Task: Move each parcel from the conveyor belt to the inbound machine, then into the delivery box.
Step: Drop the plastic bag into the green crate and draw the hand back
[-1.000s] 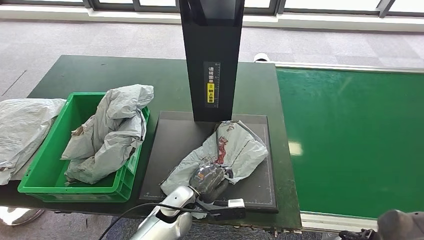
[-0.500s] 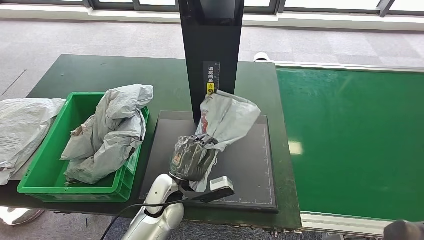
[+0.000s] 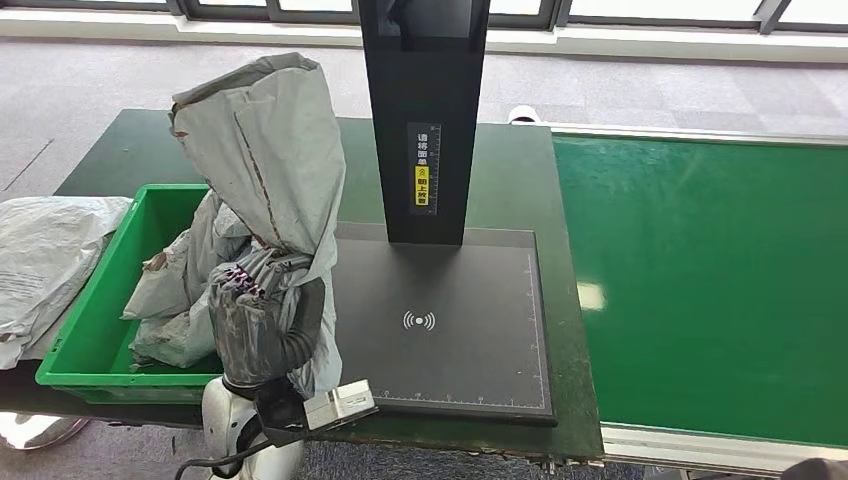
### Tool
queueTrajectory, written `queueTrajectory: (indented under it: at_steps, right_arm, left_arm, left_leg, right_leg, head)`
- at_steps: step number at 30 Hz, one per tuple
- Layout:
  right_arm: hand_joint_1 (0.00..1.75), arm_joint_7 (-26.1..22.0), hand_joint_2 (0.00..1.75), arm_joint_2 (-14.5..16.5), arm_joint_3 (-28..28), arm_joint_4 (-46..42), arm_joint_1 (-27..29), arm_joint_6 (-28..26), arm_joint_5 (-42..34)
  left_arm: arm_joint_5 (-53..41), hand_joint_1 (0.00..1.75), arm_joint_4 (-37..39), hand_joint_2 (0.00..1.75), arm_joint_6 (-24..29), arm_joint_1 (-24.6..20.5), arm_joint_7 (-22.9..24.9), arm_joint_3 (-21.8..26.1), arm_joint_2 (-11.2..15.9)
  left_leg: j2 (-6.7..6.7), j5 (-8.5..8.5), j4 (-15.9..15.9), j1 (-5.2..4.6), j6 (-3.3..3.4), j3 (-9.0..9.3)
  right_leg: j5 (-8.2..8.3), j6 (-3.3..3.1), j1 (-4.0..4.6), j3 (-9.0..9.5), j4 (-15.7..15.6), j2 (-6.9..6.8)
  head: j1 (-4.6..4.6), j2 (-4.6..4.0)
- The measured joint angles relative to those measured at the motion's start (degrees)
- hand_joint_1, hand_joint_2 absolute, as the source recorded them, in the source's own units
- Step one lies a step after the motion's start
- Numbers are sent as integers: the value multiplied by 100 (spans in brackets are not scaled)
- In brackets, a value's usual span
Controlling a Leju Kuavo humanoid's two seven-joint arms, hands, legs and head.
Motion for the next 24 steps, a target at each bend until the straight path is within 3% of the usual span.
queueTrajectory:
  at_steps: [5, 9, 14, 19, 24]
  right_arm:
    - [0, 0, 175, 40, -75, -77, 96, -1, 20]
    - [0, 0, 175, 81, -151, -171, 164, -1, 49]
    - [0, 0, 175, 149, -314, -273, 193, 1, 58]
    - [0, 0, 175, 150, -373, -288, 237, 1, -31]
    - [0, 0, 175, 148, -376, -289, 267, 1, -38]
  left_arm:
    - [199, 175, -325, 175, 0, 176, -419, 197, -12]
    - [968, 175, -516, 175, 0, 262, -961, 425, -25]
    - [2020, 175, -676, 175, 0, 317, -1491, 1137, -80]
    - [2345, 175, -360, 175, 0, 57, -1499, 2342, -117]
    - [1372, 175, 483, 175, 0, -357, -1009, 3291, -124]
  left_leg:
    - [0, 0, 0, 0, 0, 2]
    - [1, 0, 0, 0, 0, 2]
    - [2, -1, -1, 2, -2, 2]
    - [4, 0, -1, 4, -3, 11]
    - [4, 2, 0, 5, -5, 12]
  right_leg:
    - [1, 0, 0, 1, 0, 0]
    - [0, -1, 1, 0, 1, 1]
    - [-3, -5, 3, -3, 2, 1]
    - [-5, -9, 4, -5, 4, 2]
    - [-3, -10, 4, -2, 6, 2]
  head:
    - [0, 0]
    - [0, -1]
    - [0, 0]
    - [0, 1]
    - [0, -1]
